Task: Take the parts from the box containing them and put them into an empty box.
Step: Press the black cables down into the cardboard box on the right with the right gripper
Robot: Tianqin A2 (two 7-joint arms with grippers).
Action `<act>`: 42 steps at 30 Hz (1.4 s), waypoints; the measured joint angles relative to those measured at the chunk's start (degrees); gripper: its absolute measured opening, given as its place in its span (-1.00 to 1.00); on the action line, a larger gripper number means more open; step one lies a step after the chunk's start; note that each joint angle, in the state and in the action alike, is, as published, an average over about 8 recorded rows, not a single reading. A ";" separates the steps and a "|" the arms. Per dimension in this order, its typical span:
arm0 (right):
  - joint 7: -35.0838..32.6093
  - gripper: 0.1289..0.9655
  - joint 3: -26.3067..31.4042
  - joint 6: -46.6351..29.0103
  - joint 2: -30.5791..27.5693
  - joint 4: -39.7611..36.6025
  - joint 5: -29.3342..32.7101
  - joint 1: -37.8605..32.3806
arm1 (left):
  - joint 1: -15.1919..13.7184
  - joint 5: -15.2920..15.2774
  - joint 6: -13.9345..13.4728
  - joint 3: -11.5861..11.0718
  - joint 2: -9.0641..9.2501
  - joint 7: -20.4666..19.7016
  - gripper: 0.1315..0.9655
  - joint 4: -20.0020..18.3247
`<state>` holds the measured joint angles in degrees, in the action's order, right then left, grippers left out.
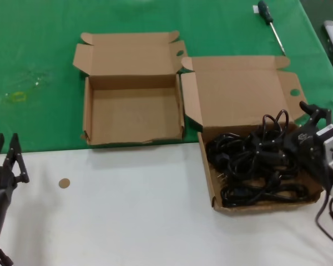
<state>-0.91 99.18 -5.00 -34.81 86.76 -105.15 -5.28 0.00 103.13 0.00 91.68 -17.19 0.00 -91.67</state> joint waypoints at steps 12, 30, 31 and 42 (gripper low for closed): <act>-13.03 1.00 -3.88 -20.27 -7.57 -1.66 -0.41 -3.15 | 0.00 0.00 0.00 0.00 0.00 0.00 -0.88 0.00; -33.85 1.00 -2.85 -45.41 -14.44 -5.77 -1.51 -13.94 | 0.00 0.00 0.00 0.00 0.00 0.00 -0.95 0.00; -35.31 1.00 -2.68 -46.76 -14.59 -6.45 -1.61 -14.56 | 0.00 0.00 0.00 0.00 0.00 0.00 -0.95 0.00; -48.55 1.00 -0.46 -54.94 -15.33 -13.49 0.37 -20.05 | 0.00 0.00 0.00 0.00 0.00 0.00 -0.95 0.00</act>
<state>-49.45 98.73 -59.94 -50.14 73.27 -104.78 -25.33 0.00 103.12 0.00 91.68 -17.19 -0.01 -91.67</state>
